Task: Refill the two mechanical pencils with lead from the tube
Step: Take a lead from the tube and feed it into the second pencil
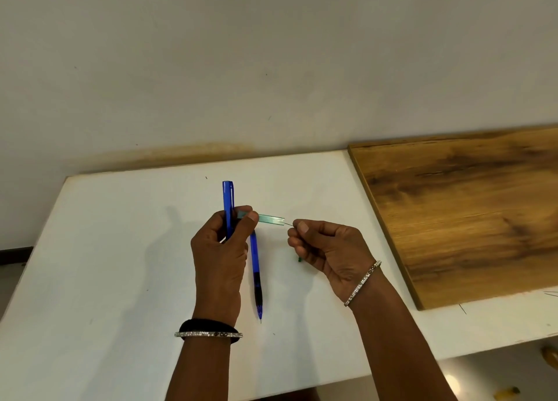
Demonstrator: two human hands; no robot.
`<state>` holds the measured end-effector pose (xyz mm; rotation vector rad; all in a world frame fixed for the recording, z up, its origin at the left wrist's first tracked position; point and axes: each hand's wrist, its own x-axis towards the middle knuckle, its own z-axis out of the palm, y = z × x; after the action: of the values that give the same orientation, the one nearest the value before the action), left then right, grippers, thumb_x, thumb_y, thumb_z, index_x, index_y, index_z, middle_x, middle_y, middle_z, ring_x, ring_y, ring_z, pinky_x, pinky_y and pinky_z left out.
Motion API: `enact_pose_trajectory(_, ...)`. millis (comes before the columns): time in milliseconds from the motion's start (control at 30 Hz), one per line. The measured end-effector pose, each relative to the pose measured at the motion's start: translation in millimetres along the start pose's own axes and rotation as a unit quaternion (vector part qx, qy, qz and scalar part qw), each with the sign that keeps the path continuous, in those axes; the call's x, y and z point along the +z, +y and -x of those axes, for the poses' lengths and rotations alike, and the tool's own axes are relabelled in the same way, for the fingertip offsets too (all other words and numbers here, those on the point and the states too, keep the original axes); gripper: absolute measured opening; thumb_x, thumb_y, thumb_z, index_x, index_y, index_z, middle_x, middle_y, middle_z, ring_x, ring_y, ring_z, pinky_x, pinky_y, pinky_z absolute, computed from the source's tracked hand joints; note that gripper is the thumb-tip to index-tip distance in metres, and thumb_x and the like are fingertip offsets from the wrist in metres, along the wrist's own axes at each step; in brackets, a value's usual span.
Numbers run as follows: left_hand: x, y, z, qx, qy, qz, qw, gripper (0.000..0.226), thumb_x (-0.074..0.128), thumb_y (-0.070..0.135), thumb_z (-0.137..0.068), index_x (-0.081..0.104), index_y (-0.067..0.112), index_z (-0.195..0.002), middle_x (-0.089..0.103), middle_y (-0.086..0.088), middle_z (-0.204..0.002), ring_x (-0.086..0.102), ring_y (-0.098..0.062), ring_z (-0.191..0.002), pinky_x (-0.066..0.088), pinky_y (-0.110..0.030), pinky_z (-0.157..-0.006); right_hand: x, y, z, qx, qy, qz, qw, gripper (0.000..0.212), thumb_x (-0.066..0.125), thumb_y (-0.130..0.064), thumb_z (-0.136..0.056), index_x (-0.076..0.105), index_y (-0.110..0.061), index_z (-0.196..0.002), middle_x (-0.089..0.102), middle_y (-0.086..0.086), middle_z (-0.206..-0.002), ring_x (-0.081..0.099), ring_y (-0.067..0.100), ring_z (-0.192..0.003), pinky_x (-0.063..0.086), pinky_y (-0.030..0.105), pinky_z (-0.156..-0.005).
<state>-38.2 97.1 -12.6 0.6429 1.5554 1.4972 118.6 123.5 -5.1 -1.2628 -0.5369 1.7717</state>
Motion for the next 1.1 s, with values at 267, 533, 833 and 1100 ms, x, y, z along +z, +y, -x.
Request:
enact_pose_trajectory(267,3,-2,0,-0.019,0.01,0.004,1.0,0.017,0.074,0.022,-0.08,0.074,0.019,-0.097,0.056,0.018,-0.053,0.047,-0.007,-0.045,0.039,-0.012,-0.043,-5,-5,0,-0.042,0.038,0.02,0.998,0.008,0.067,-0.002,-0.084,0.072,0.002,-0.089,0.073,0.016,-0.079,0.071,0.021,-0.064,0.061,0.025,-0.063)
enact_pose_trajectory(533,4,-10,3,-0.065,-0.004,-0.036,0.997,0.013,0.076,0.02,-0.079,0.074,0.018,-0.092,0.053,0.003,-0.063,0.042,-0.01,-0.047,0.038,-0.017,-0.044,-14,-10,-5,-0.094,0.1,-0.009,0.99,0.009,0.068,0.004,-0.081,0.072,0.001,-0.089,0.073,0.011,-0.073,0.068,0.018,-0.062,0.06,0.025,-0.066)
enact_pose_trajectory(833,16,-21,12,-0.012,-0.007,-0.282,0.959,0.015,0.079,0.027,-0.075,0.069,0.019,-0.083,0.068,0.004,-0.079,0.061,-0.014,-0.064,0.054,-0.031,-0.066,-19,-12,-6,-0.093,0.115,-0.018,0.989,0.014,0.073,0.007,-0.075,0.074,-0.004,-0.084,0.075,0.009,-0.07,0.072,0.022,-0.065,0.062,0.028,-0.069)
enact_pose_trajectory(1100,22,-22,19,0.011,-0.032,-0.379,0.925,0.015,0.073,0.03,-0.08,0.066,0.019,-0.086,0.068,0.004,-0.083,0.058,-0.009,-0.066,0.04,-0.019,-0.058,-21,-11,-6,-0.086,0.118,-0.011,0.989,0.015,0.075,0.007,-0.072,0.074,-0.006,-0.079,0.074,0.011,-0.068,0.069,0.023,-0.062,0.061,0.028,-0.066)
